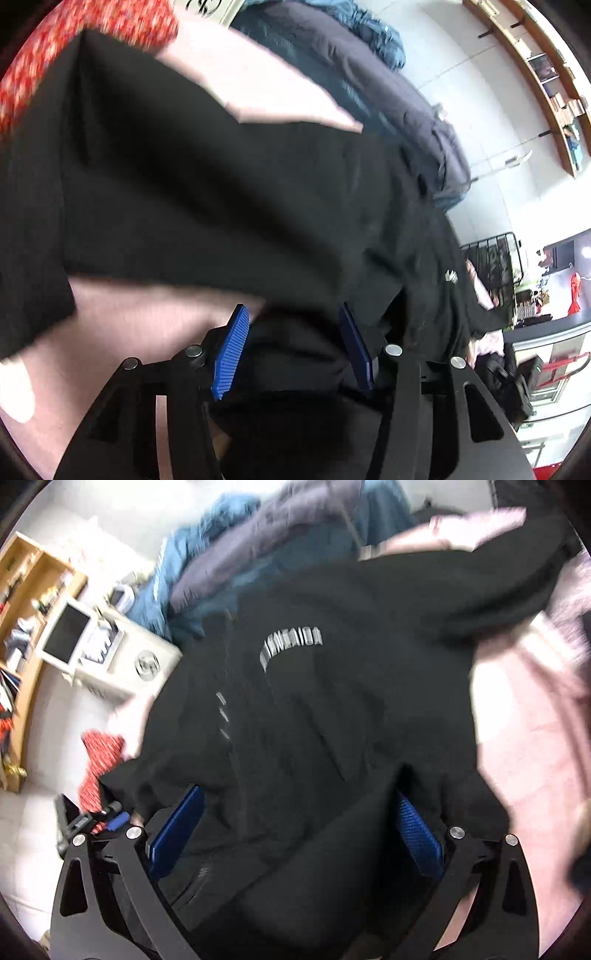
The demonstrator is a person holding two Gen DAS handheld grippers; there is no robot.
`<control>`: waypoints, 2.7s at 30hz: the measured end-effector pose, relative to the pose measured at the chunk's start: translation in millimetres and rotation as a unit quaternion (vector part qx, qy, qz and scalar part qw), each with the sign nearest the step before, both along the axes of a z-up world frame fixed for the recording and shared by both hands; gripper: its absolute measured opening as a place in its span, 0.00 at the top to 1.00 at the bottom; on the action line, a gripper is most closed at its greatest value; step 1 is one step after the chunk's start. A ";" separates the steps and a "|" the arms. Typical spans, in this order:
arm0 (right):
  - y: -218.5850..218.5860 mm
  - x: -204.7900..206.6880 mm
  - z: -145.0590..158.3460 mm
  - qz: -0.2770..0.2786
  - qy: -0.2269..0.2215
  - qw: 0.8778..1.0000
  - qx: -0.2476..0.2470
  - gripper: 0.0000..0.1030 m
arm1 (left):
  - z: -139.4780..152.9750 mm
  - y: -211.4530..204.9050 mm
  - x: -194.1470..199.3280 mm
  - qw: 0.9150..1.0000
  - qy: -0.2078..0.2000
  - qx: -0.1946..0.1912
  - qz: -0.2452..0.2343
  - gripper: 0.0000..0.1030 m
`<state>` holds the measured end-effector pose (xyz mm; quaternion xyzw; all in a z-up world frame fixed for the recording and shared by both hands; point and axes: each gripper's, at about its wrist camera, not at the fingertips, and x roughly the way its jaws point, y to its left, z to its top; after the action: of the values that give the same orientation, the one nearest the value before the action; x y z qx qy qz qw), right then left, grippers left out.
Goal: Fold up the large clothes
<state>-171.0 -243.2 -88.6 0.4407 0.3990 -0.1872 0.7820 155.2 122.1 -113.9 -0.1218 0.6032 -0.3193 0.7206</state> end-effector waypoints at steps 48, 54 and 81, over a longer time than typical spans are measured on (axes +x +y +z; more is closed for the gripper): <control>96.4 -82.2 -27.4 0.200 0.096 0.931 -0.289 0.55 | 36.9 31.5 -197.3 0.989 -0.087 -0.105 0.055 0.94; 82.3 -105.9 22.8 0.196 0.028 0.935 -0.296 0.96 | 71.6 60.1 -217.1 0.983 -0.107 -0.110 0.097 0.95; 45.4 -272.3 72.1 0.192 0.068 0.962 -0.183 0.06 | 20.5 174.7 -252.7 0.981 0.040 -0.033 0.189 0.44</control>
<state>-443.3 -197.9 -16.5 0.1912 0.4874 -0.1331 0.8415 -97.6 296.7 -93.4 -0.2703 0.5863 -0.1922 0.7391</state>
